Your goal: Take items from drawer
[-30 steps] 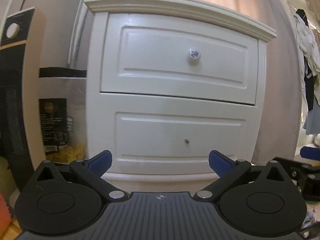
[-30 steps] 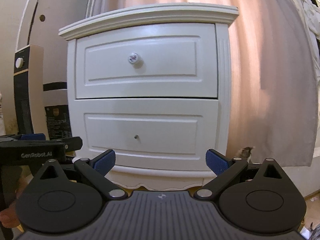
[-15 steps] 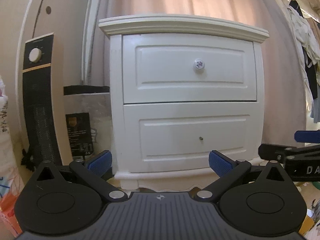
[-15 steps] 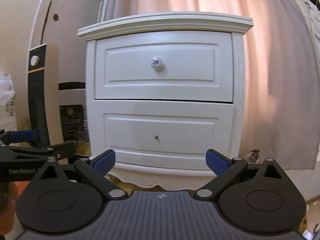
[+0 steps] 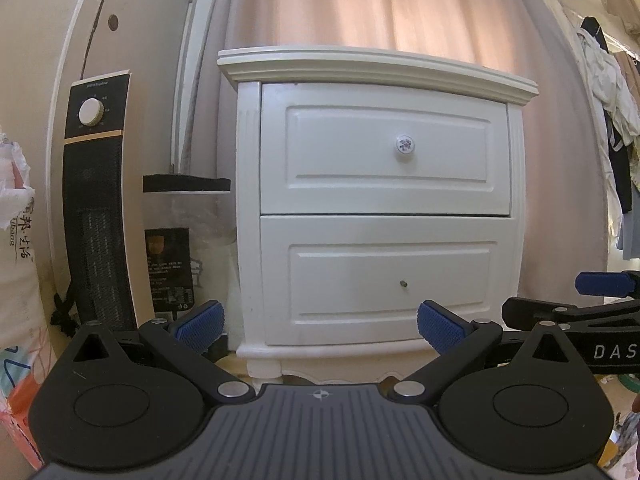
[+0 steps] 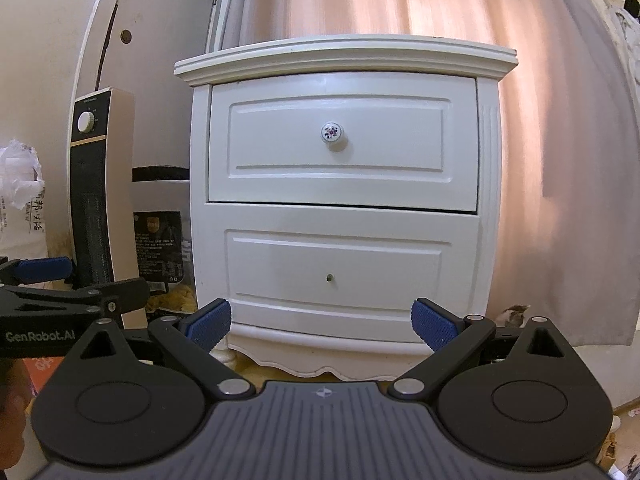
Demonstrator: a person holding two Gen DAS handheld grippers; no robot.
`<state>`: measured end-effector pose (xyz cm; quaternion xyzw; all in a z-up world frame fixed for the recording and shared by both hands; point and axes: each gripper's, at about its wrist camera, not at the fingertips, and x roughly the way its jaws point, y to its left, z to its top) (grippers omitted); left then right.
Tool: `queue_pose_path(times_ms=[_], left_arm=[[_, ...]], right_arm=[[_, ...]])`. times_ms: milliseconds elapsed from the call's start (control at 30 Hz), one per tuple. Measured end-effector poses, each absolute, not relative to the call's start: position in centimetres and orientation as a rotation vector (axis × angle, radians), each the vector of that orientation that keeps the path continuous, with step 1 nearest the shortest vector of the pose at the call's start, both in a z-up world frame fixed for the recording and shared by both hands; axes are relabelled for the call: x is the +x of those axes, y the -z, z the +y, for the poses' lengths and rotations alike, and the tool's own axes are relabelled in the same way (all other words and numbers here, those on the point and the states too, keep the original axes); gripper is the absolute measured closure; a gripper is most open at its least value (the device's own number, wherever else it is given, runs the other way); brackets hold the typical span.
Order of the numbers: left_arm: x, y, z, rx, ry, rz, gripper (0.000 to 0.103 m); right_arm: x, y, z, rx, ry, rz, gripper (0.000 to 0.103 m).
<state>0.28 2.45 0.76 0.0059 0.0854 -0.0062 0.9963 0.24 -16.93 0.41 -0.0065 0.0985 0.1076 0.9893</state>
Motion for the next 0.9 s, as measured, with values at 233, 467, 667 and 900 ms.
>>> queue_pose_path(times_ms=[233, 467, 667, 900], left_arm=[[0.1, -0.9, 2.6, 0.004, 0.021, 0.169, 0.0], [-0.1, -0.9, 2.8, -0.007, 0.024, 0.166, 0.0], [-0.1, -0.7, 3.0, -0.02, 0.029, 0.171, 0.0], [-0.3, -0.6, 1.8, -0.03, -0.001, 0.174, 0.0]], right_arm=[[-0.1, -0.5, -17.0, -0.023, -0.206, 0.193, 0.0], [-0.2, -0.7, -17.0, -0.018, -0.204, 0.189, 0.0], [-0.4, -0.7, -16.9, -0.023, -0.204, 0.189, 0.0], [-0.3, -0.7, -16.9, -0.025, -0.205, 0.192, 0.0]])
